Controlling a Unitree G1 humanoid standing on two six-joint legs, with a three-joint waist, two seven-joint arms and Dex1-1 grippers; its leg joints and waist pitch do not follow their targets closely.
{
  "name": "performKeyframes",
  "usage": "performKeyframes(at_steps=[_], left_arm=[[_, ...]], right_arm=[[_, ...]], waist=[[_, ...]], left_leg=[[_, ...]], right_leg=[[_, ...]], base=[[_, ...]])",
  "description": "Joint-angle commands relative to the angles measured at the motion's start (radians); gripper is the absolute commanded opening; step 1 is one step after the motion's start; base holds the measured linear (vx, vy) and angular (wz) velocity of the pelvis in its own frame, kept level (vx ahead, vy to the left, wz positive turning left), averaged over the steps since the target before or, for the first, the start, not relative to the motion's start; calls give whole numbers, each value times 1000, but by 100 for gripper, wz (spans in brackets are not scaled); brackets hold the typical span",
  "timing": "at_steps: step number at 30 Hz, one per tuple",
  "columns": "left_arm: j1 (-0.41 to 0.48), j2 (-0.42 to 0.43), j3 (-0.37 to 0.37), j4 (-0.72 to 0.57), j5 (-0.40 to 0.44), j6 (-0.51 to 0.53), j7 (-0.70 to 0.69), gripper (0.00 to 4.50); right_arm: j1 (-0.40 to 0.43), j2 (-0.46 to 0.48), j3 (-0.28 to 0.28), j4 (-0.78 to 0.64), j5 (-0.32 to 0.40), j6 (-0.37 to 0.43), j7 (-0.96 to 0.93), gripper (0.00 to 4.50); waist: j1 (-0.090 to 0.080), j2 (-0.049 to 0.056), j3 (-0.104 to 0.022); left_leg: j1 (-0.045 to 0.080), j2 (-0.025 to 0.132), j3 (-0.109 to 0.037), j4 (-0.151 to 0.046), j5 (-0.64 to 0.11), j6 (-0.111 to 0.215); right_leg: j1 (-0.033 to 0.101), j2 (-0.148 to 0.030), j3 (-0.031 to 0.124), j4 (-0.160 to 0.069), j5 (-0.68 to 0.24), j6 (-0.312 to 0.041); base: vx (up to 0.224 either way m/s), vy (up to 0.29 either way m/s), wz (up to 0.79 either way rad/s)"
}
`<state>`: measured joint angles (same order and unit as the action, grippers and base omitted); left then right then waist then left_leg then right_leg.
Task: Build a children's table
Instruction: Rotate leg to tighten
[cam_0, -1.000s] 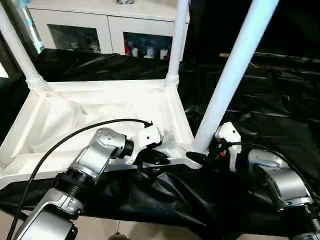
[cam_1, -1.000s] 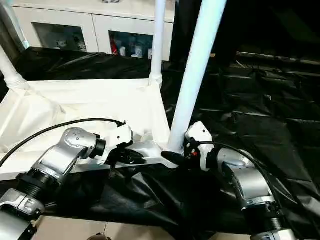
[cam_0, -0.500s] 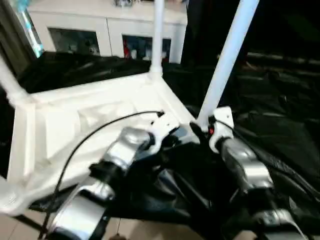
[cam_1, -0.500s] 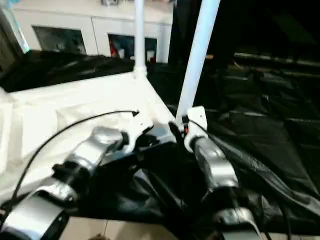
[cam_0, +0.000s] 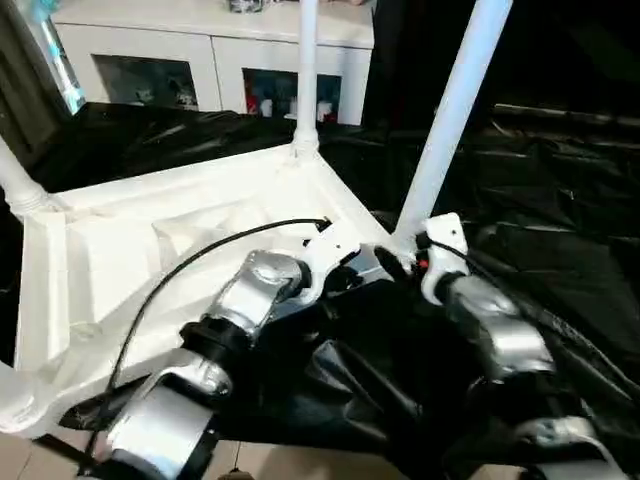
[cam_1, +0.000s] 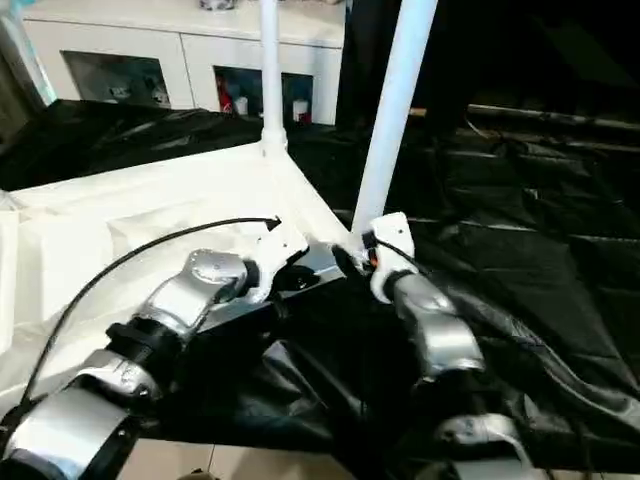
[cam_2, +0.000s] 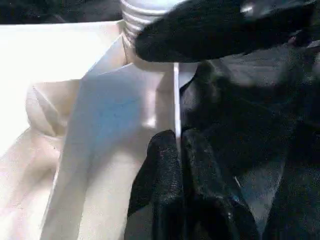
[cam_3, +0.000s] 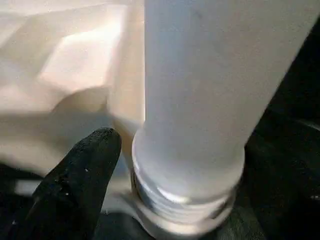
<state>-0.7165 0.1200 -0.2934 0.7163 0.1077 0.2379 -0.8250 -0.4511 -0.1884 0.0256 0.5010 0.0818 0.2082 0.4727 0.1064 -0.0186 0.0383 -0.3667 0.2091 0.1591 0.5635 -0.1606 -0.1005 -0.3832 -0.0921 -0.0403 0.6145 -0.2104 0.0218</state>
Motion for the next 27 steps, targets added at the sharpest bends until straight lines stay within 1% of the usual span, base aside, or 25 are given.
performKeyframes(at_steps=[1, 2, 4, 5, 7, 8, 9, 11, 13, 14, 15, 16, 17, 19, 20, 22, 24, 25, 26, 27], left_arm=[[37, 10, -13, -51, -58, -67, -100, 0], [46, 20, -14, -66, -66, -68, -124, 0], [56, 29, -16, -78, -72, -75, -145, 0], [74, 50, -22, -110, -86, -72, -192, 0], [101, 81, -30, -156, -106, -65, -255, 0], [111, 95, -32, -176, -115, -63, -281, 0], [111, 95, -32, -176, -115, -63, -281, 0], [132, 119, -31, -212, -128, -63, -332, 0], [140, 131, -32, -225, -132, -60, -350, 0], [140, 131, -32, -225, -132, -60, -350, 0], [143, 135, -32, -230, -134, -59, -356, 0], [146, 139, -32, -236, -135, -58, -364, 0], [152, 148, -30, -243, -138, -57, -374, 0], [159, 157, -28, -254, -141, -52, -383, 0], [161, 158, -28, -256, -141, -51, -385, 0], [163, 160, -27, -260, -142, -48, -384, 0], [165, 160, -26, -266, -142, -42, -383, 0], [165, 159, -25, -268, -141, -41, -382, 0], [165, 158, -24, -268, -140, -40, -381, 0], [165, 157, -24, -267, -140, -40, -379, 0]], right_arm=[[24, -23, 36, -30, 33, 15, 107, 386], [27, -37, 32, -39, 42, 16, 129, 386], [30, -48, 28, -48, 49, 19, 149, 386], [41, -77, 37, -66, 55, 17, 199, 386], [59, -123, 55, -96, 61, 14, 282, 386], [69, -143, 65, -113, 66, 17, 320, 386], [69, -143, 65, -113, 66, 17, 320, 386], [88, -180, 84, -154, 75, 22, 391, 386], [94, -191, 90, -168, 80, 21, 417, 386], [94, -191, 90, -168, 80, 21, 417, 386], [96, -195, 91, -172, 82, 20, 425, 386], [98, -199, 93, -177, 84, 20, 436, 386], [102, -208, 101, -184, 86, 18, 457, 386], [105, -216, 109, -189, 89, 19, 478, 386], [106, -216, 110, -190, 90, 20, 481, 372], [107, -214, 110, -191, 94, 22, 484, 372], [109, -210, 111, -193, 99, 25, 486, 344], [109, -206, 110, -194, 100, 28, 485, 337], [110, -203, 110, -194, 100, 28, 483, 337], [111, -200, 108, -194, 101, 29, 479, 324]], waist=[[-1, -8, -56], [0, -10, -57], [-1, -7, -57], [-1, -7, -57], [-1, -7, -55], [3, -8, -56], [3, -7, -55], [2, -9, -53], [2, -10, -52], [2, -11, -51], [1, -11, -51], [2, -12, -51], [2, -13, -51], [1, -13, -52], [2, -13, -52], [2, -14, -53], [2, -15, -53], [2, -12, -54], [1, -13, -54], [1, -13, -54]], left_leg=[[3, 5, 13, -57, -166, 51], [3, 7, 13, -56, -166, 58], [5, 8, 14, -56, -169, 62], [5, 10, 13, -57, -171, 61], [6, 12, 15, -57, -176, 65], [6, 13, 15, -55, -174, 70], [4, 12, 16, -56, -169, 72], [5, 13, 16, -58, -183, 69], [6, 13, 17, -58, -190, 67], [5, 13, 18, -59, -199, 66], [6, 13, 18, -60, -202, 63], [8, 14, 18, -60, -211, 59], [7, 15, 17, -60, -207, 58], [6, 14, 18, -59, -193, 60], [6, 13, 19, -58, -183, 63], [6, 13, 19, -57, -176, 66], [6, 12, 20, -57, -173, 68], [6, 12, 19, -56, -169, 67], [6, 12, 19, -57, -170, 67], [6, 12, 19, -56, -171, 67]], right_leg=[[46, -33, 25, -70, -15, -209], [47, -34, 25, -68, -13, -215], [45, -34, 24, -68, -15, -229], [46, -34, 24, -66, -16, -234], [43, -33, 25, -67, -20, -236], [46, -34, 25, -66, -13, -236], [45, -33, 26, -66, -11, -235], [43, -35, 25, -68, -44, -233], [42, -34, 25, -70, -62, -229], [41, -35, 26, -72, -87, -223], [39, -35, 26, -73, -98, -221], [38, -37, 26, -75, -117, -219], [39, -36, 26, -73, -118, -217], [39, -35, 26, -71, -98, -216], [38, -34, 27, -70, -83, -217], [38, -35, 26, -69, -73, -222], [39, -34, 26, -69, -75, -222], [39, -35, 26, -68, -71, -223], [38, -34, 26, -68, -71, -223], [39, -34, 26, -68, -71, -224]], base=[[0, 0, 0], [0, 0, 0], [0, 0, 0], [0, 0, 0], [0, 0, 0], [0, 0, 0], [0, 0, 0], [0, 0, 0], [0, 0, 0], [0, 0, 0], [0, 0, 0], [0, 0, 0], [0, 0, 0], [0, 0, 0], [0, 0, 0], [0, 0, 0], [0, 0, 0], [0, 0, 0], [0, 0, 0], [0, 0, 0]])
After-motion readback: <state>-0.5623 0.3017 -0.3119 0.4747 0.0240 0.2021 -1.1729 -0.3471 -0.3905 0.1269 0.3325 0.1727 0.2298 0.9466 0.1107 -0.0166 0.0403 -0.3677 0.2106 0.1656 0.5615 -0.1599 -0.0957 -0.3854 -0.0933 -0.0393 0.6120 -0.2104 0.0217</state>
